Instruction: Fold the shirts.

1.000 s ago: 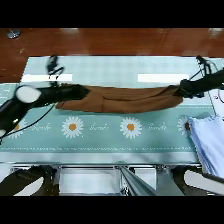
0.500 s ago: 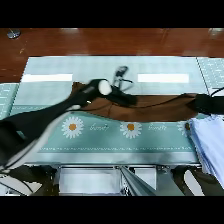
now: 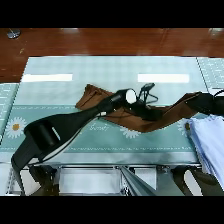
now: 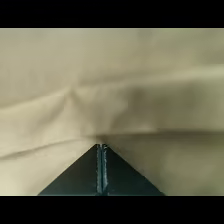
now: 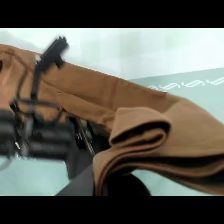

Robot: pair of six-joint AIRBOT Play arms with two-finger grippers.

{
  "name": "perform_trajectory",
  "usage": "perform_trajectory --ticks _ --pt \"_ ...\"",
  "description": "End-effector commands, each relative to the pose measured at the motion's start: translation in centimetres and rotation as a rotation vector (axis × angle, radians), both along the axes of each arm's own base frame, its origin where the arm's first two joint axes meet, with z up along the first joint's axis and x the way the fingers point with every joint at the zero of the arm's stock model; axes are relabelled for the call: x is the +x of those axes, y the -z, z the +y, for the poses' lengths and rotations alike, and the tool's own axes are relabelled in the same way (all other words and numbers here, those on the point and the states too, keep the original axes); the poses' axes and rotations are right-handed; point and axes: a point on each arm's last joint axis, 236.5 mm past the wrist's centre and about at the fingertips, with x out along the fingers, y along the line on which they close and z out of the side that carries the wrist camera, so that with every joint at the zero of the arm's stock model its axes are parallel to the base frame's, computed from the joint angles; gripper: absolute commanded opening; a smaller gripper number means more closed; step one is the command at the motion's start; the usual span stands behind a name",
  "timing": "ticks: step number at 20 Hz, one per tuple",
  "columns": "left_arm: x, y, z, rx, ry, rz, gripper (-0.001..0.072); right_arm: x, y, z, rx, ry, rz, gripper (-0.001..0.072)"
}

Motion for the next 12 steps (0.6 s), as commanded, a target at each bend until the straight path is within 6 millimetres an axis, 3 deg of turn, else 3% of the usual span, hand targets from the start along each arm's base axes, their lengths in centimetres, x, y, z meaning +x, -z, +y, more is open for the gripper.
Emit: perform_trajectory --ticks 1,4,6,8,10,12 --pt "5.0 -3.5 3.1 -0.046 -0.056 -0.015 0.0026 0.1 -0.3 0.3 0.012 -0.005 -0.011 0.003" --pt "11.4 -9.5 11.4 -0.04 -0.152 -0.1 0.0026 0.8 -0.4 1.4 0.015 -0.043 -0.032 0.003" --pt "14.7 -13.4 18.9 0.043 -0.235 -0.215 0.0026 2.1 -0.3 3.5 0.044 -0.09 -0.025 0.003" --pt "17.2 -18.5 26.8 0.088 -0.366 -0.354 0.0028 4.0 -0.4 6.5 0.065 -0.153 -0.026 0.003" --pt "17.0 -23.6 34.1 0.086 -0.485 -0.472 0.0028 6.1 -0.3 10.6 0.076 -0.245 -0.025 0.003" --pt "14.1 -26.3 40.2 0.116 -0.574 -0.567 0.0027 7.7 0.2 15.5 0.08 -0.357 -0.004 0.003"
